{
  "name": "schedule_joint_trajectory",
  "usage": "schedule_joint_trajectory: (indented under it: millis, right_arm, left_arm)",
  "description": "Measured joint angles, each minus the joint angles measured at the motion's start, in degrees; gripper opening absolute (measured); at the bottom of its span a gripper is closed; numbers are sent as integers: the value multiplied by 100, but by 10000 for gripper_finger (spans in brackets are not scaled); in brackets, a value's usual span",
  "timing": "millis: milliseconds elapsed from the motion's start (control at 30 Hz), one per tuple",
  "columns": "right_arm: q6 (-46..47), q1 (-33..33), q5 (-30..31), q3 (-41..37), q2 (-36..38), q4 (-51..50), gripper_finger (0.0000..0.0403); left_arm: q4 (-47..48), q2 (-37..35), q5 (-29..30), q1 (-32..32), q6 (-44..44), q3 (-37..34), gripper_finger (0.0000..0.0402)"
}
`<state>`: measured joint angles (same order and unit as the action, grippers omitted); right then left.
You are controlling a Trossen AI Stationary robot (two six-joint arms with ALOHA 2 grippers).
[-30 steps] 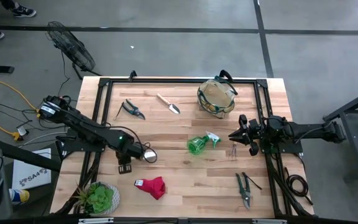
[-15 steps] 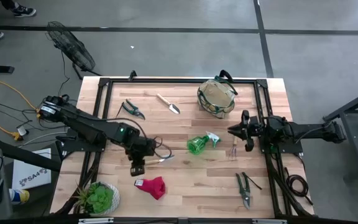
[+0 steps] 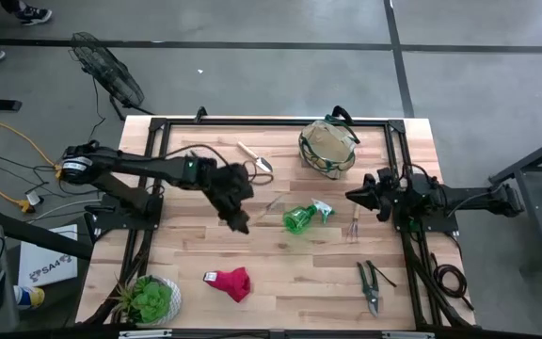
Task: Pick & Place Garden tools in Gardening bag
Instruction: Put the bottom gardening trowel into the gardening bag
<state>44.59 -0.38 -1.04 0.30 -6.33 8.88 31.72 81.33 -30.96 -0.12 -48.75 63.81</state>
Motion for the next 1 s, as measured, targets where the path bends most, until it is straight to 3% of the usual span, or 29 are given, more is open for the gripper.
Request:
schedule_joint_trajectory:
  millis: [233,467,667,1000]
  right_arm:
    - [361,1,-419,73,-7,269,57]
    - [-458,2,-341,848,-570,312,53]
    - [-1527,71,-411,1879,-1795,320,38]
    - [-4165,991,-434,3801,-4281,179,23]
  left_arm:
    - [-1020,242,-807,607,-287,2,64]
    - [-2496,803,-1824,929,-932,4,64]
    - [-3455,1164,-2118,1004,-1466,2,64]
    - [-4041,1262,-2252,1030,-1744,0,64]
